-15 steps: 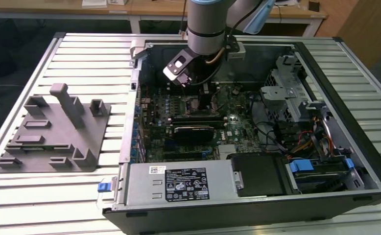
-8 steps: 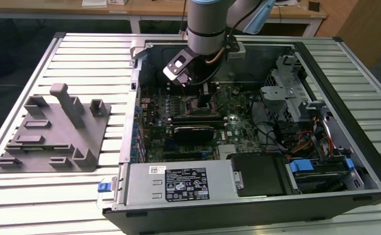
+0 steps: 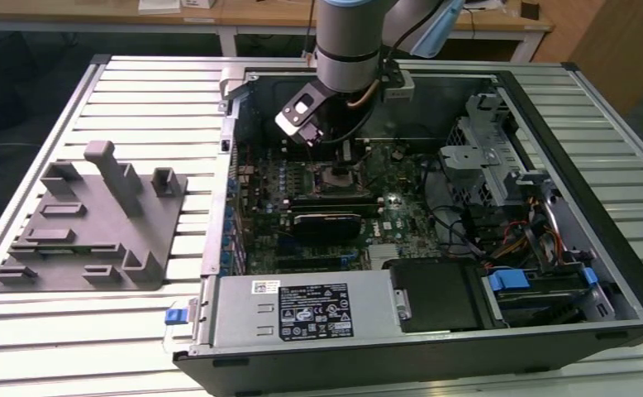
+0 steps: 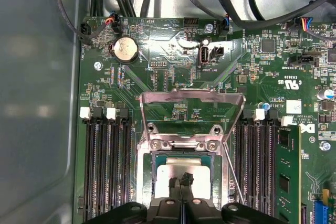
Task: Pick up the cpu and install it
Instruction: 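Place the cpu into insertion slot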
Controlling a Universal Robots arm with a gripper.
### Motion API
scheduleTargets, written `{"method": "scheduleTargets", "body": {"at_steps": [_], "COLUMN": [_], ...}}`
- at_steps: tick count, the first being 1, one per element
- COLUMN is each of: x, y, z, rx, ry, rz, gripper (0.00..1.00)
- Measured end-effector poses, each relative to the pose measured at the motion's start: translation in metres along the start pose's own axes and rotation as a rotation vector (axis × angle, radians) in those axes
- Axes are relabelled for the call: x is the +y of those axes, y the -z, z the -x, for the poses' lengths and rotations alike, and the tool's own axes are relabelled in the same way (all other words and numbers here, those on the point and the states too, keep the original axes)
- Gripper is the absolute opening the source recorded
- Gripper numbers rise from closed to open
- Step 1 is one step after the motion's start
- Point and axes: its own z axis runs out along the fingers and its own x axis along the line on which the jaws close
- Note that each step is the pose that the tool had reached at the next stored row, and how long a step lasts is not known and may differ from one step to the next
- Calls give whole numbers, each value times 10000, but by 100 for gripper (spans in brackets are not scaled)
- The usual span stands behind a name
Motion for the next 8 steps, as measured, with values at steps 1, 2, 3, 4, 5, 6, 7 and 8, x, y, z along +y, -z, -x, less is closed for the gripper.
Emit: {"method": "scheduleTargets", "body": {"at_steps": [1, 2, 3, 4, 5, 6, 7, 8], "x": [0, 0, 0, 0, 0, 0, -1, -3], "y": [0, 1, 2, 2, 2, 1, -2, -7], "z": [0, 0, 0, 0, 0, 1, 2, 3], "rx": [0, 0, 0, 1, 0, -1, -1, 0], "ry": [0, 0, 0, 1, 0, 0, 0, 0], "rz": [0, 0, 0, 0, 0, -1, 0, 0], "gripper": [11, 11, 11, 11, 11, 11, 11, 11]}}
